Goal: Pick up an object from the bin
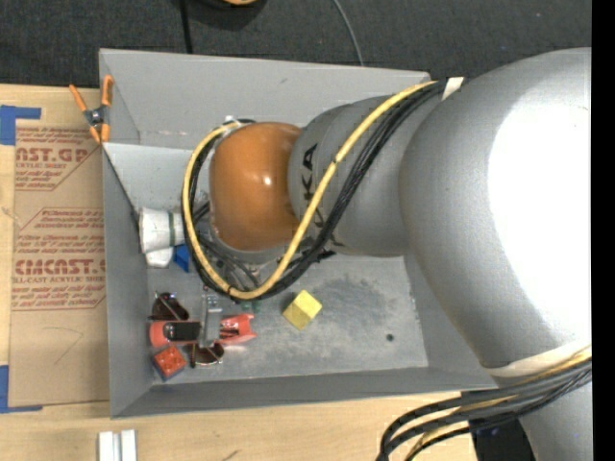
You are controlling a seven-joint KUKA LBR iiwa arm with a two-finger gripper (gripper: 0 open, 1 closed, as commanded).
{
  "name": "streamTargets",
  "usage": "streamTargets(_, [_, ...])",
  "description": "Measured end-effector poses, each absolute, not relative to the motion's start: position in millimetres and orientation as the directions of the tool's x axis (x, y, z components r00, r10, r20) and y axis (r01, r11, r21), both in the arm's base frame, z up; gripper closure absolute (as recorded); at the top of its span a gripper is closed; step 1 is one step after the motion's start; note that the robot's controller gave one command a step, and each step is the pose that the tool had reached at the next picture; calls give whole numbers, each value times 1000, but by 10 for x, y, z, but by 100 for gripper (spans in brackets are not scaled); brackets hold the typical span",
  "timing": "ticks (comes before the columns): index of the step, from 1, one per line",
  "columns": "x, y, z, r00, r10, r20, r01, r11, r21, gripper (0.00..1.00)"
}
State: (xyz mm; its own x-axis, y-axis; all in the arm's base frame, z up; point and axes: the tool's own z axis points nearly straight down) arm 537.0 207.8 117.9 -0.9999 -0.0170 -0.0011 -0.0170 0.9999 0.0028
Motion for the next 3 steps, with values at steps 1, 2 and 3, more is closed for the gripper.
streamTargets(1, [4941,2076,1198,-1000,-18,11,-18,1000,-1,0])
streamTargets(2, [4851,2316,1346,-998,58,-2,58,998,5,0])
streamTargets(3, [4841,1964,859,-974,-226,-2,-226,974,4,0])
